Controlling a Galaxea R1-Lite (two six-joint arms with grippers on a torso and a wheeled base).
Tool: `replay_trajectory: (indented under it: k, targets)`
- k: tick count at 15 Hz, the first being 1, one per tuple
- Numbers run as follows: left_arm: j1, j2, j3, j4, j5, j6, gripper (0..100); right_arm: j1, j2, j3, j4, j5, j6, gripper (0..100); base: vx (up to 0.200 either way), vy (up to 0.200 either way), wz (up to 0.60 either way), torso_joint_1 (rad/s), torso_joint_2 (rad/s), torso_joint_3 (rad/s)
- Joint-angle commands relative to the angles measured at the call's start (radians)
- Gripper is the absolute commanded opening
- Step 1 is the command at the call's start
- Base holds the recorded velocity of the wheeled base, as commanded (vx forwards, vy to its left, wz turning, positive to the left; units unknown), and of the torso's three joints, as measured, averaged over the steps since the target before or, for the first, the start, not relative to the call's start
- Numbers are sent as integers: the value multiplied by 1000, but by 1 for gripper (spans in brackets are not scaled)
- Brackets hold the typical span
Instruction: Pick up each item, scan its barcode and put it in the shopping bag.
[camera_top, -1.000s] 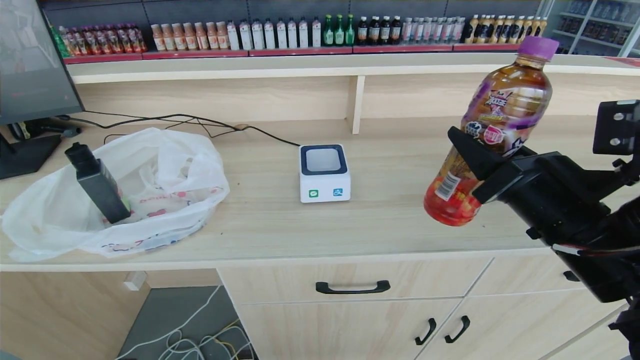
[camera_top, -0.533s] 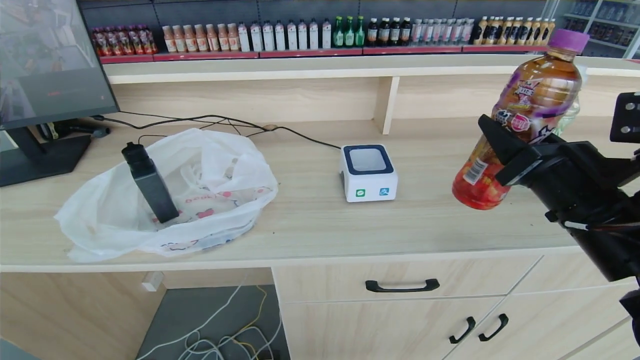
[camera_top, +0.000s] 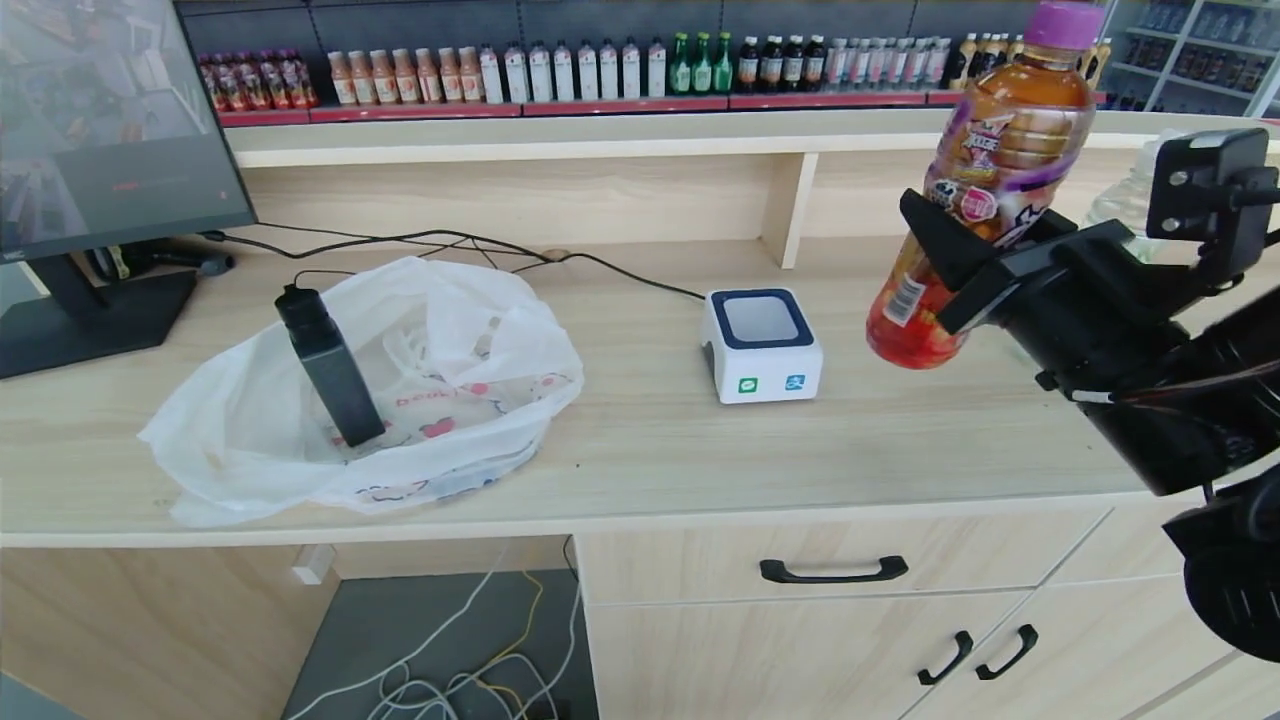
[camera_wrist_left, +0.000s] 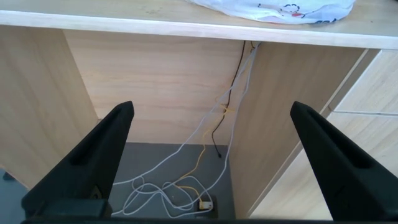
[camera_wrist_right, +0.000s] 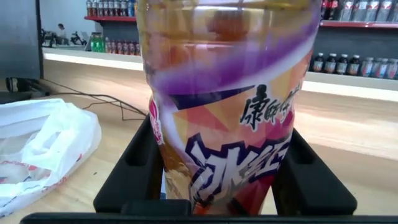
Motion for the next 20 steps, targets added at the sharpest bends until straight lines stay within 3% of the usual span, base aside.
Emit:
replay_trajectory:
  k: [1, 4, 8, 13, 20]
  targets:
    - [0, 0, 0, 0, -1, 0, 100, 40, 101, -92, 3, 5, -10, 0, 0, 0, 0, 0, 0, 0]
    - [0, 0, 0, 0, -1, 0, 100, 49, 209, -224, 5, 42, -65, 0, 0, 0, 0, 0, 0, 0]
    - [0, 0, 0, 0, -1, 0, 100, 46, 295, -344, 20, 235, -228, 0, 0, 0, 0, 0, 0, 0]
    - [0, 0, 0, 0, -1, 0, 100, 40, 384, -514, 20, 348, -410, 0, 0, 0, 0, 0, 0, 0]
    - [0, 0, 0, 0, -1, 0, 100, -6, 404, -591, 57, 523, -602, 0, 0, 0, 0, 0, 0, 0]
